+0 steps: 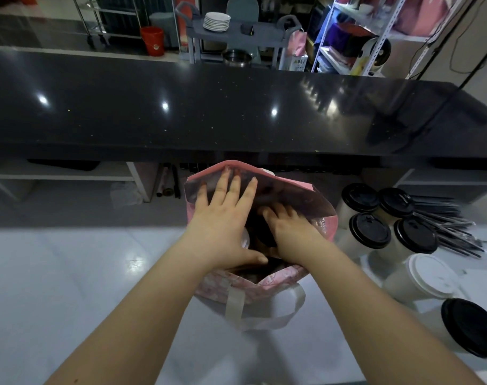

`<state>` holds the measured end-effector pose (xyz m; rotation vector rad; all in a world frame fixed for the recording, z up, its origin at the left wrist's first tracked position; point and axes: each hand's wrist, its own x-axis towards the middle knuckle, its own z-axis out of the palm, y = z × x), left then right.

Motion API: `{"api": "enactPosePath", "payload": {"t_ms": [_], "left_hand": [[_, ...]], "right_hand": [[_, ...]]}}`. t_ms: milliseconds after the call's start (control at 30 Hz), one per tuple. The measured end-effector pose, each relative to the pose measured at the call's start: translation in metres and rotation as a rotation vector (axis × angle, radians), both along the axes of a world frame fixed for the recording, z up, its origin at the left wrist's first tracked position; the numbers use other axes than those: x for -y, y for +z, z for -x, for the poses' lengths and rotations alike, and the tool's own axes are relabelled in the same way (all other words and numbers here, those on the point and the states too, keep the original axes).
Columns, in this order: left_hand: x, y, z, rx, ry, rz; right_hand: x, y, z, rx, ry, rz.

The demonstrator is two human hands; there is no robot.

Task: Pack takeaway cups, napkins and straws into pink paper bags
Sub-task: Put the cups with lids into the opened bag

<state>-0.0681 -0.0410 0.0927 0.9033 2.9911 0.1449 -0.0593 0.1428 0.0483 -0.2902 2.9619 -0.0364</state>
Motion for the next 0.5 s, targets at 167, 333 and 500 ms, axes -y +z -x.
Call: {"api": "enactPosePath", "payload": {"t_ms": [167, 333, 500], "left_hand": [[0.001, -0.003, 0.0, -0.036, 0.048, 0.002], [0.006, -0.005, 0.002, -0.039, 0.096, 0.025], [0.002, -0.003, 0.0, -0.031, 0.126, 0.021]], "right_hand": [[-0.006, -0.018, 0.0, 0.033, 0.056, -0.066], [-0.011, -0.031, 0.006, 0.118, 0.05, -0.018], [-0.012, -0.037, 0.007, 0.153, 0.055, -0.037]]}}
